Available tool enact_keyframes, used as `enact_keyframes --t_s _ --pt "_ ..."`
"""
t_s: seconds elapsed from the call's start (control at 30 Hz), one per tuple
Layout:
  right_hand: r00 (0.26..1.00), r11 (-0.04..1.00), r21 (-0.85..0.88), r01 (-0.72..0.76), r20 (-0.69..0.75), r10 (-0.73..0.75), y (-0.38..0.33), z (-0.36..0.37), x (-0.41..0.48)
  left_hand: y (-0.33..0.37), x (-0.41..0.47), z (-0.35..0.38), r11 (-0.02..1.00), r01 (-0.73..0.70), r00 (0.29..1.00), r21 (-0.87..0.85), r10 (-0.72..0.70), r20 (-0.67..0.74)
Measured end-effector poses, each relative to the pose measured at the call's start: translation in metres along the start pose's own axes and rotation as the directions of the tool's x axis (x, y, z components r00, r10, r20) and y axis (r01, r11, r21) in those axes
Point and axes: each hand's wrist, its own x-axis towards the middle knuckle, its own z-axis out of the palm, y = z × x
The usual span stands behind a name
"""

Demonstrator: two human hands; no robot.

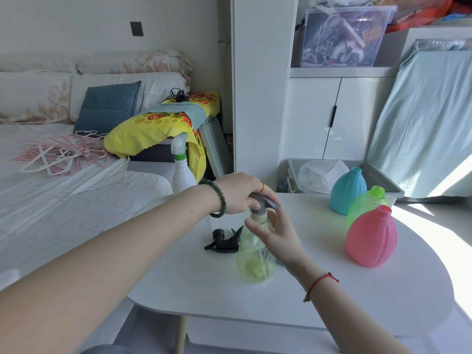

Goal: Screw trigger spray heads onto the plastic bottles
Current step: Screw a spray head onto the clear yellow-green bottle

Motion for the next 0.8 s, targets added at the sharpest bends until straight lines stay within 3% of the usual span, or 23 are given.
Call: enact_keyframes --t_s 0.1,0.23,0.4,0.57,0.73,0.8 --pt "0.997 1.0 0.01 0.024 0.067 -0.024 -0.002 -0.007 0.0 0.0 0.0 0.0 1.0 -0.005 1.0 0.013 0.005 0.002" --pt "0.996 0.999 -0.03 0.021 -0.086 -0.023 -0.003 -0.001 0.004 0.001 -0.001 0.0 1.0 -0.006 1.0 0.01 0.006 -0.012" --pt "0.993 0.998 0.055 -0.004 0.116 -0.003 -0.001 -0.009 -0.001 0.0 -0.001 0.0 1.0 -0.015 1.0 0.024 0.015 -0.013" --pt "0.998 1.0 -0.014 -0.016 -0.062 0.015 -0.003 -0.003 0.004 0.002 -0.002 -0.001 1.0 -0.02 1.0 0.011 0.02 -0.014" --pt "0.994 0.998 0.061 -0.023 0.108 0.016 -0.001 -0.01 0.0 0.0 -0.001 0.0 0.999 -0.031 0.999 0.039 0.032 -0.019" --pt "0.998 0.999 0.036 -0.001 0.069 -0.002 0.0 -0.013 0.001 0.0 -0.001 0.0 0.998 -0.037 0.999 0.041 0.038 -0.021"
